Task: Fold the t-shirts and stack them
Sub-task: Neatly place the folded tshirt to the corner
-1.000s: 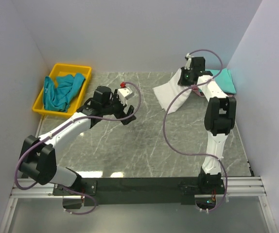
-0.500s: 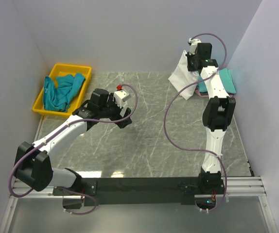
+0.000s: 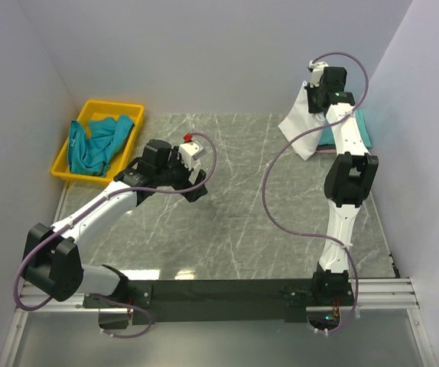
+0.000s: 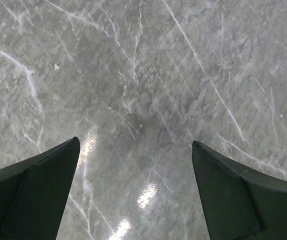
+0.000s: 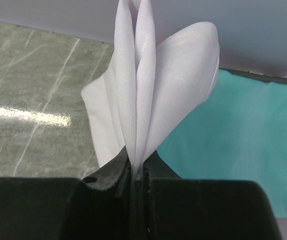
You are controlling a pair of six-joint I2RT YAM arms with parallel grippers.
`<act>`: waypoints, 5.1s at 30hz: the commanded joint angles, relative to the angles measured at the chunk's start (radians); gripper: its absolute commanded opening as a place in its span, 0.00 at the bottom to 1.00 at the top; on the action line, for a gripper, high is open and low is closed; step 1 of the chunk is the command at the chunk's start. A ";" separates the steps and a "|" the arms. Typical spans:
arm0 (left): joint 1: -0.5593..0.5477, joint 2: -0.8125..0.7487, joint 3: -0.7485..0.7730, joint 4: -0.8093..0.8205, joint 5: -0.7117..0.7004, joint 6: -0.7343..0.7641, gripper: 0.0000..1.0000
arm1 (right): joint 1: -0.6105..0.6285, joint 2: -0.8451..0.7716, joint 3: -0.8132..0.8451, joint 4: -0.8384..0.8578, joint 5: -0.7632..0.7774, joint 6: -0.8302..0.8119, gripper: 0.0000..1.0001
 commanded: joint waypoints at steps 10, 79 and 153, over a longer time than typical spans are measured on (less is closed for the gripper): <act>0.003 0.022 0.026 0.013 0.007 0.025 0.99 | -0.007 -0.150 0.131 0.034 -0.006 -0.015 0.00; 0.003 0.068 0.020 0.001 0.024 0.046 1.00 | -0.086 -0.046 0.111 0.106 -0.017 0.149 0.00; 0.003 0.201 0.123 -0.053 0.098 0.043 0.99 | -0.222 0.113 -0.046 0.326 0.087 -0.207 0.01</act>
